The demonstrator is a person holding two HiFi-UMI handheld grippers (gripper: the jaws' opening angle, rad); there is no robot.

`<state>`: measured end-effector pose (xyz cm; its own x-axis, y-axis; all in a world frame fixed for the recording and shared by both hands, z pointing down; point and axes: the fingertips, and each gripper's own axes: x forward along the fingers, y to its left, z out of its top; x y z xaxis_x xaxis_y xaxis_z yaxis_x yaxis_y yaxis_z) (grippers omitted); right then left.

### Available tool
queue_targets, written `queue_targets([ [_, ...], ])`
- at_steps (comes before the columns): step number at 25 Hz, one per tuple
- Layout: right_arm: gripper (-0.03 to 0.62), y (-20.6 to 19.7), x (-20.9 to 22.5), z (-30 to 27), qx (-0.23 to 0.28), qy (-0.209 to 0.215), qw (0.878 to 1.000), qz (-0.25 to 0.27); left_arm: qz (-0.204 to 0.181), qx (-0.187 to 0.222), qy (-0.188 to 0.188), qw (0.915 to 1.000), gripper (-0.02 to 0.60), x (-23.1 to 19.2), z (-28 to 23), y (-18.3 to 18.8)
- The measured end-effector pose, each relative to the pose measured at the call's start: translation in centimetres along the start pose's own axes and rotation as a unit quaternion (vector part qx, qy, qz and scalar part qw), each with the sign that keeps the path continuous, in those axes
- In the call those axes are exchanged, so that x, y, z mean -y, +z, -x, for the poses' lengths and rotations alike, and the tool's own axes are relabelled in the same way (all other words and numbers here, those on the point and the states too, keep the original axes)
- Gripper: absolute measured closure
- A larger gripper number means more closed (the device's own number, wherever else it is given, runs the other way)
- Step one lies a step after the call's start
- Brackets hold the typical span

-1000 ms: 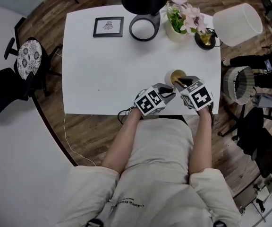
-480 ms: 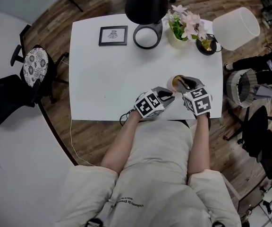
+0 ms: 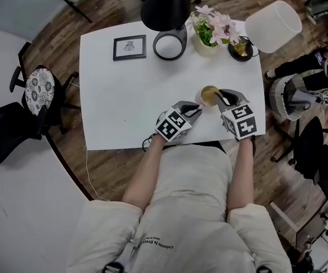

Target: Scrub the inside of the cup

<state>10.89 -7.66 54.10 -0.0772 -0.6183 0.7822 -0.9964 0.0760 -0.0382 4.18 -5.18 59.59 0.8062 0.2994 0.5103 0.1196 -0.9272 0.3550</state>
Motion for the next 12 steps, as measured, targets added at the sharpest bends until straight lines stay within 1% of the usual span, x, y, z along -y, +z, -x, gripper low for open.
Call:
queue_targets([
  [2,0.51,0.1,-0.1,0.9,0.019,-0.002,1.0,-0.019,0.001,0.002,0.021,0.9998,0.531,-0.7,0.3,-0.1],
  [6,0.51,-0.4,-0.3,2.3,0.062,0.009,0.995,-0.081,-0.014,0.0,0.083,0.9964,0.528,-2.4,0.5,-0.1],
  [9,0.51,-0.9,-0.4,3.9,0.109,-0.012,0.987,-0.119,-0.027,0.003,0.099,0.9947,0.528,-2.3,0.7,0.0],
  [12,0.51,-1.2,-0.3,5.5,0.154,-0.041,0.979,-0.131,-0.031,0.02,0.108,0.9934,0.526,-2.3,0.8,0.3],
])
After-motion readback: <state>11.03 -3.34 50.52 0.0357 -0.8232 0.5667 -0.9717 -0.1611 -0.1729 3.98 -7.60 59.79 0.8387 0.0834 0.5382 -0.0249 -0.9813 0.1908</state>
